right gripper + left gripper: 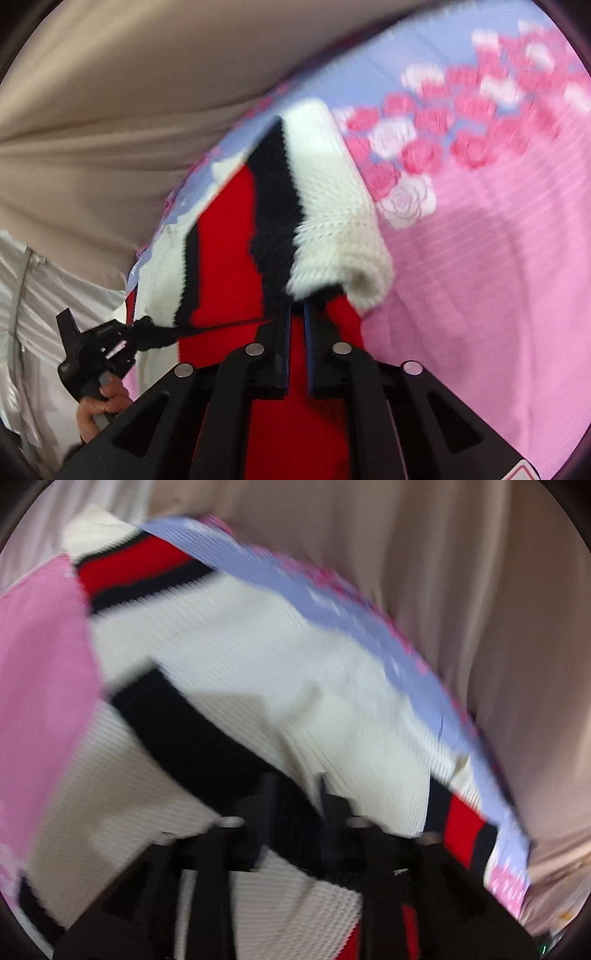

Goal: Fold small clothes

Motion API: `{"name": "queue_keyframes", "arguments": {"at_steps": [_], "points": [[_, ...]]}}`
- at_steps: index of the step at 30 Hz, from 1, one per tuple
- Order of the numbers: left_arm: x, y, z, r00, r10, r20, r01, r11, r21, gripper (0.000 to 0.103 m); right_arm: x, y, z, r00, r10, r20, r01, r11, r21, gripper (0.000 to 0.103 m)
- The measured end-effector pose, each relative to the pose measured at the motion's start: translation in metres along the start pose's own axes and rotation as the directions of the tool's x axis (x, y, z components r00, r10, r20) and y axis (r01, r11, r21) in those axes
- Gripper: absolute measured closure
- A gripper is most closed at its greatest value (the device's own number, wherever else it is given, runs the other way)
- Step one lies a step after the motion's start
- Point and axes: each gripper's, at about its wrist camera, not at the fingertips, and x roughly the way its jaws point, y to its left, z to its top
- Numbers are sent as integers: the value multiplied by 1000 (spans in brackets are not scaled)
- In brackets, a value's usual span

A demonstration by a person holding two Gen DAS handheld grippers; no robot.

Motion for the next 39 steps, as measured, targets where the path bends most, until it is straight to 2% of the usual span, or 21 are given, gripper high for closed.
{"name": "queue_keyframes", "arguments": {"at_steps": [3, 6, 10, 13, 16, 17, 18, 19, 20, 21, 22, 25, 27, 28, 30, 32, 33, 34, 36, 38, 39], "points": [[-32, 47, 35, 991, 47, 121, -35, 994, -103, 35, -29, 32, -16, 999, -44, 17, 46, 989, -137, 89], [-44, 110, 83, 975, 127, 182, -82, 968, -235, 33, -37, 58, -44, 997, -70, -38, 58, 968, -245, 88], [-35, 191, 146, 951, 218, 217, -114, 905, -410, 34, -25, 96, -93, 987, -78, -143, 27, 945, -325, 86], [-17, 226, 177, 937, 268, 223, -136, 871, -473, 34, -5, 112, -128, 971, -79, -226, -6, 936, -353, 86], [8, 244, 197, 947, 265, 182, -151, 867, -475, 49, 8, 132, -154, 953, -88, -290, -33, 922, -387, 86], [19, 247, 200, 955, 252, 158, -152, 869, -471, 65, 9, 138, -162, 950, -94, -298, -35, 916, -400, 85], [26, 248, 203, 951, 267, 154, -168, 868, -466, 78, 7, 141, -168, 947, -102, -305, -37, 908, -417, 85], [25, 247, 206, 942, 290, 166, -187, 869, -458, 85, 7, 145, -170, 946, -113, -304, -31, 901, -433, 83], [29, 246, 208, 951, 270, 153, -177, 877, -446, 100, 7, 150, -174, 946, -118, -302, -28, 899, -438, 83], [29, 243, 209, 956, 257, 143, -170, 880, -444, 101, 5, 151, -172, 947, -118, -300, -25, 900, -435, 83], [21, 235, 209, 950, 261, 171, -164, 884, -437, 101, 4, 152, -173, 949, -119, -293, -21, 901, -434, 83], [-13, 183, 211, 930, 221, 294, -132, 947, -294, 101, 1, 153, -165, 958, -109, -263, -9, 911, -413, 82], [-39, 128, 201, 920, 148, 362, -100, 984, -148, 102, 0, 152, -160, 964, -96, -250, -12, 917, -399, 81], [-53, 89, 189, 917, 82, 392, -72, 997, -41, 102, 0, 152, -159, 965, -92, -245, -13, 918, -396, 81], [-69, 21, 158, 918, -30, 396, -31, 989, 146, 101, 0, 152, -153, 969, -86, -230, -11, 921, -391, 81], [-74, -50, 107, 935, -153, 320, 38, 940, 339, 101, -1, 152, -147, 974, -76, -212, -11, 925, -381, 81], [-74, -75, 78, 945, -195, 261, 75, 909, 410, 100, -2, 150, -144, 977, -81, -198, -1, 925, -380, 81], [-68, -101, 39, 959, -230, 163, 127, 868, 481, 98, -4, 148, -142, 979, -88, -184, 12, 925, -379, 77], [-50, -126, -22, 971, -239, 10, 196, 818, 541, 96, -7, 138, -137, 979, -133, -152, 68, 925, -373, 72], [-35, -130, -78, 977, -195, -88, 211, 806, 554, 94, -12, 124, -130, 974, -186, -126, 129, 924, -361, 71], [-33, -123, -99, 978, -175, -115, 209, 817, 537, 90, -16, 117, -126, 971, -215, -104, 164, 918, -361, 71]]}}
